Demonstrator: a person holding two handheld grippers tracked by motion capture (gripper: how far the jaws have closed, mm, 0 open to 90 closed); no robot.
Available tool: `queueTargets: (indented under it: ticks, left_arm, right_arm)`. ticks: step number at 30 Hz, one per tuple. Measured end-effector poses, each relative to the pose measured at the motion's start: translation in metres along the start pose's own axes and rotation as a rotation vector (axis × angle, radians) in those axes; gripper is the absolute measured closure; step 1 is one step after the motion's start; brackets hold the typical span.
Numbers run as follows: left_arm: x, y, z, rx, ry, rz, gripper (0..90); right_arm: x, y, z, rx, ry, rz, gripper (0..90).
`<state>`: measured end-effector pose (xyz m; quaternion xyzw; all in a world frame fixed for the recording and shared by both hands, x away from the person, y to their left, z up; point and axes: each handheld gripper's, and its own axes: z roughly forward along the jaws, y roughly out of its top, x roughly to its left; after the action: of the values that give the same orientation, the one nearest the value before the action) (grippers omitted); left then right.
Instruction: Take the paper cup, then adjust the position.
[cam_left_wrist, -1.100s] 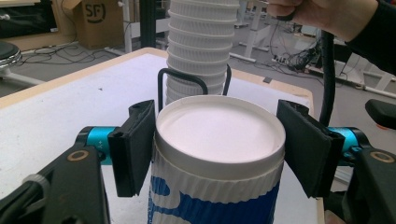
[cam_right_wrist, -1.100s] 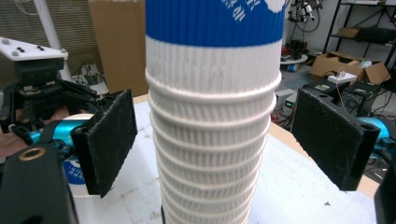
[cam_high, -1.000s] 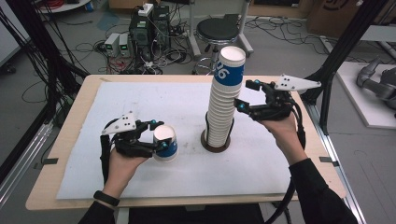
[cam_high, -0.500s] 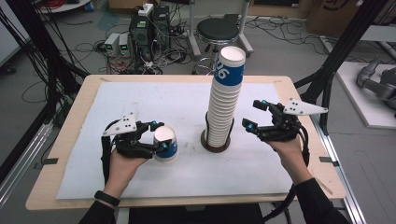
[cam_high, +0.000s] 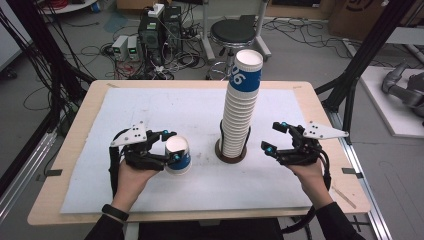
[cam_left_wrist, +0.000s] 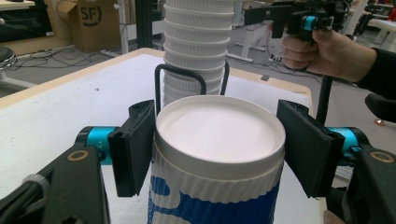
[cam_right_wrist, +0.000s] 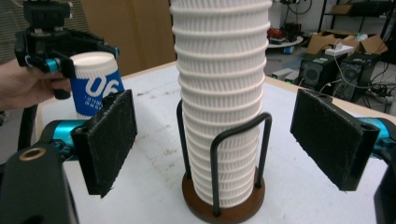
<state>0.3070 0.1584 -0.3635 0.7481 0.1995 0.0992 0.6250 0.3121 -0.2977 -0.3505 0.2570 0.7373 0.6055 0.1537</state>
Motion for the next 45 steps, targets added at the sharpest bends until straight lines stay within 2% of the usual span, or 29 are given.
queueTargets:
  ticks: [9,17,22,34,37,38,41,42,43,44,45]
  left_arm:
    - [0.001,-0.002,0.005,0.006,-0.008,-0.003,30.6]
    - [0.0,0.0,0.019,0.013,-0.043,0.004,30.6]
    - [0.001,0.0,0.022,0.015,-0.047,0.005,30.6]
    - [-0.006,0.003,0.023,0.002,-0.07,0.011,30.6]
    - [-0.01,0.004,0.023,-0.007,-0.083,0.01,30.6]
    - [-0.01,0.004,0.023,-0.007,-0.083,0.01,30.7]
    - [-0.014,0.005,0.024,-0.02,-0.097,0.006,30.7]
    - [-0.014,0.005,0.024,-0.02,-0.097,0.006,30.6]
    - [-0.017,0.006,0.024,-0.024,-0.103,0.003,30.7]
    - [-0.017,0.006,0.024,-0.024,-0.103,0.003,30.6]
    - [-0.018,0.006,0.025,-0.027,-0.109,0.001,30.7]
  right_arm:
    - [0.002,-0.019,-0.001,0.037,-0.016,0.018,15.1]
    - [0.002,-0.027,-0.004,0.053,-0.023,0.022,15.1]
    - [0.002,-0.03,-0.005,0.06,-0.021,0.024,15.1]
    - [0.006,-0.029,-0.006,0.058,0.058,-0.013,15.1]
    - [0.009,-0.028,-0.003,0.069,0.101,-0.029,15.5]
    - [0.009,-0.028,-0.003,0.069,0.101,-0.029,15.5]
    - [0.014,-0.027,0.003,0.08,0.15,-0.046,15.6]
    - [0.014,-0.027,0.003,0.08,0.15,-0.046,15.6]
    - [0.017,-0.027,0.007,0.089,0.174,-0.058,15.6]
    - [0.017,-0.027,0.007,0.089,0.174,-0.058,15.6]
    - [0.021,-0.027,0.01,0.097,0.197,-0.063,15.6]
